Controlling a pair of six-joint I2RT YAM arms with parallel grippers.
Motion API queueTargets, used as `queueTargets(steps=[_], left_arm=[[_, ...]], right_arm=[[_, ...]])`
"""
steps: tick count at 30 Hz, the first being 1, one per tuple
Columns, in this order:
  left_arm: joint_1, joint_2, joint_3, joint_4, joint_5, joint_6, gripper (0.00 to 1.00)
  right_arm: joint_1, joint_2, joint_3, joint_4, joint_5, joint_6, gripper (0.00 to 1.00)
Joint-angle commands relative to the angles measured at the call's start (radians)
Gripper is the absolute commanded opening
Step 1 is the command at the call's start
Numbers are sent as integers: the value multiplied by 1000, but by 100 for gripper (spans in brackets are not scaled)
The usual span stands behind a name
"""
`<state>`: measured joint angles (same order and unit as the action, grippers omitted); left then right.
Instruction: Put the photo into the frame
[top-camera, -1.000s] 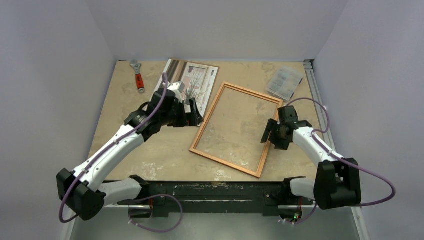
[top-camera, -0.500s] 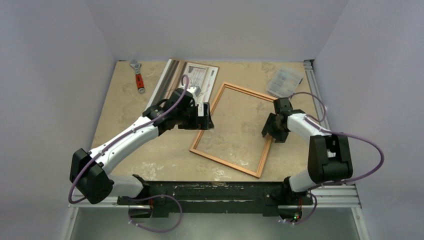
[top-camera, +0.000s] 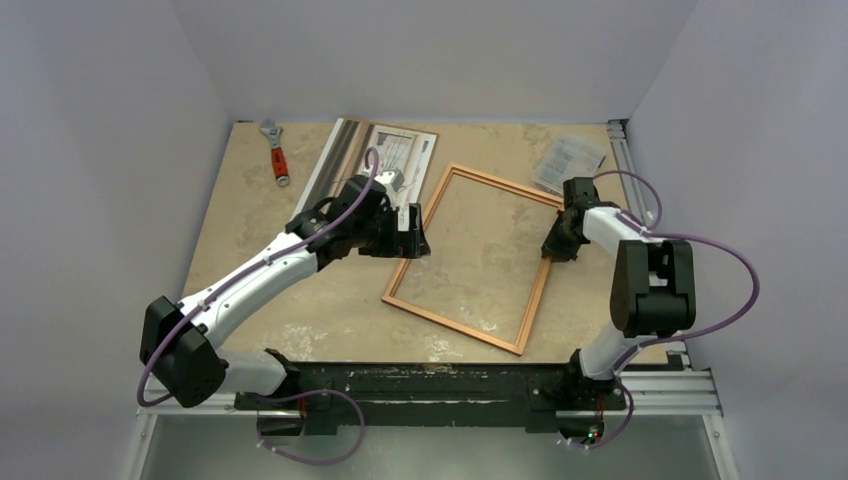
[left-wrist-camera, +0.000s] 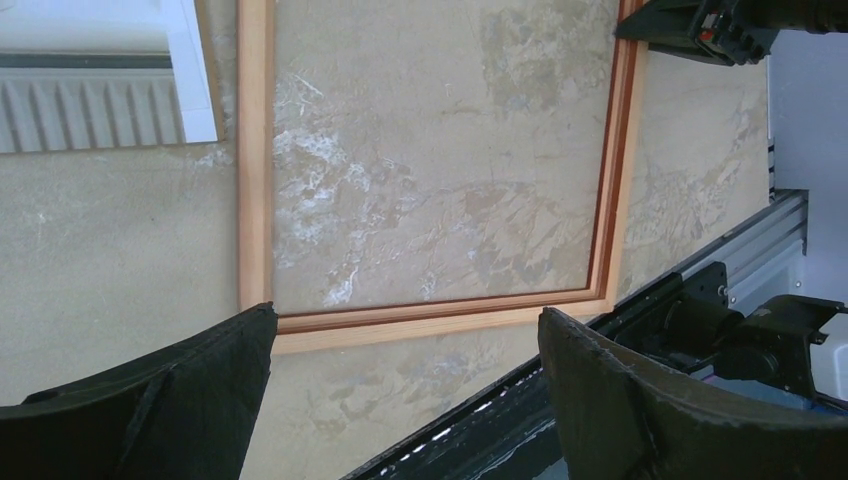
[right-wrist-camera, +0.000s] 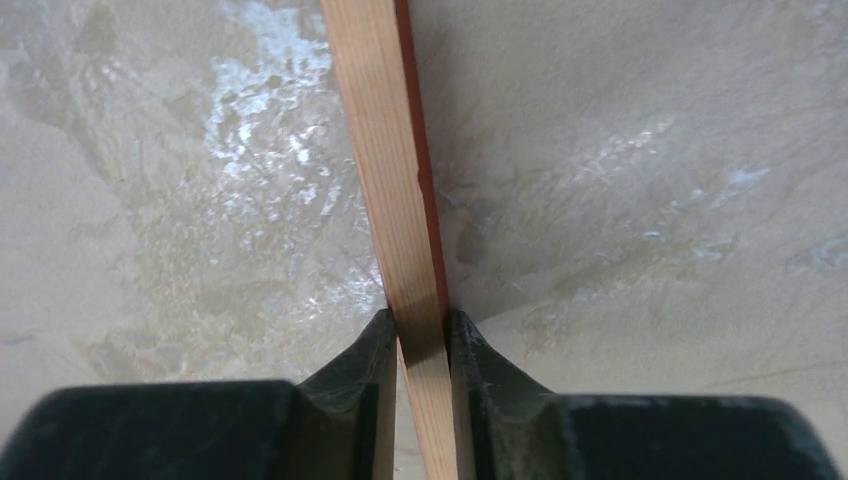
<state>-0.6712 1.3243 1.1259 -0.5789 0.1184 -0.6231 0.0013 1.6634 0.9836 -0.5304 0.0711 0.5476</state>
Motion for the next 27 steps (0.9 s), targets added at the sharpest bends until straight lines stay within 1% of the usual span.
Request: queueTargets(steps=[1, 5, 11, 16, 21, 27], left_arm=[[-25, 23, 15, 75, 45, 25, 100], [-67, 73, 44, 97, 62, 33, 100], [-154, 206, 151, 124, 74, 32, 100], [-215, 350, 249, 197, 137, -12, 100], [-246, 446, 282, 332, 227, -93, 100], [-274, 550, 329, 400, 295, -142, 100]], right_arm=[[2, -2, 2, 26, -66, -29, 9], [2, -66, 13, -12, -68, -55, 0], [2, -174, 70, -111, -105, -71, 0], [2, -257, 88, -164, -121, -69, 0], [2, -323, 85, -198, -133, -60, 0], [2, -355, 97, -228, -196, -46, 0]])
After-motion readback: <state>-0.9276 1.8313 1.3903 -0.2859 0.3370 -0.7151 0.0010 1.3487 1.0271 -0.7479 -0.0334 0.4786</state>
